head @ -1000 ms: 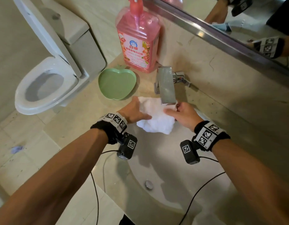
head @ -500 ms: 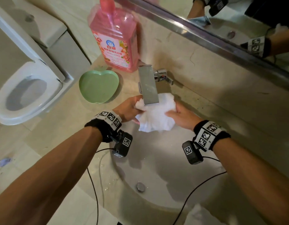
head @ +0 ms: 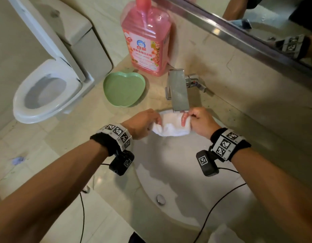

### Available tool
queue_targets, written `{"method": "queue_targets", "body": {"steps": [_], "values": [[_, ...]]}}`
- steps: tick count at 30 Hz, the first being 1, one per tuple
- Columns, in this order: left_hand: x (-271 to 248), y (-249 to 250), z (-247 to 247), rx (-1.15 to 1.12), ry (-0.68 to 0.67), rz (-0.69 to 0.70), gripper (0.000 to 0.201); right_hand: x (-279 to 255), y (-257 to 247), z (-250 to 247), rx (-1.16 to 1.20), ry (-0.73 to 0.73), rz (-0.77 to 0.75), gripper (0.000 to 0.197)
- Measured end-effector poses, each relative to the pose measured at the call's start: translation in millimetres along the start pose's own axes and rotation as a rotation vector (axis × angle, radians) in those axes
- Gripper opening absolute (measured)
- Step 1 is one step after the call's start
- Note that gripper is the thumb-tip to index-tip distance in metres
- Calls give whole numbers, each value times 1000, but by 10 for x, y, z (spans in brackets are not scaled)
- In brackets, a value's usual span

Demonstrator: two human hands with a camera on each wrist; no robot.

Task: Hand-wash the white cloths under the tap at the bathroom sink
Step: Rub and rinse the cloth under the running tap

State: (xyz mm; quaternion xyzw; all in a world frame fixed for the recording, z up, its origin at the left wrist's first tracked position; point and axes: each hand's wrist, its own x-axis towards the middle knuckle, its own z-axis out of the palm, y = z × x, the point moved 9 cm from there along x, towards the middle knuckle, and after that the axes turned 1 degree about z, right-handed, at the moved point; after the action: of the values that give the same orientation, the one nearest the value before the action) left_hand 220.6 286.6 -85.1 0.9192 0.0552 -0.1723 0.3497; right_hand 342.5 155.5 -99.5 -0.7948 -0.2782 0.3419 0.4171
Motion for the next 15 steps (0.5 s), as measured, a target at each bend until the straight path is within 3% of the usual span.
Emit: {"method": "queue_targets", "body": {"steps": [4, 6, 9, 11, 13, 15], "values": [[-74, -167, 92, -75, -64, -171, 34, -23, -77, 152, -17, -114, 7, 57], [-43, -203, 49, -96, 16, -223, 36, -38, -98, 165, 38, -132, 33, 50], [14, -211, -7, -39, 125, -250, 34, -94, -78, 205, 81, -174, 102, 21], [53, -195, -18, -12, 170, -244, 45, -121, -54, 190, -113, -153, 80, 13], [96, -156, -27, -29, 205, -225, 56, -135, -85, 167, -285, -110, 2, 38], [159, -127, 18, -58, 176, -191, 70, -138, -83, 83, -213, -52, -5, 61]]}}
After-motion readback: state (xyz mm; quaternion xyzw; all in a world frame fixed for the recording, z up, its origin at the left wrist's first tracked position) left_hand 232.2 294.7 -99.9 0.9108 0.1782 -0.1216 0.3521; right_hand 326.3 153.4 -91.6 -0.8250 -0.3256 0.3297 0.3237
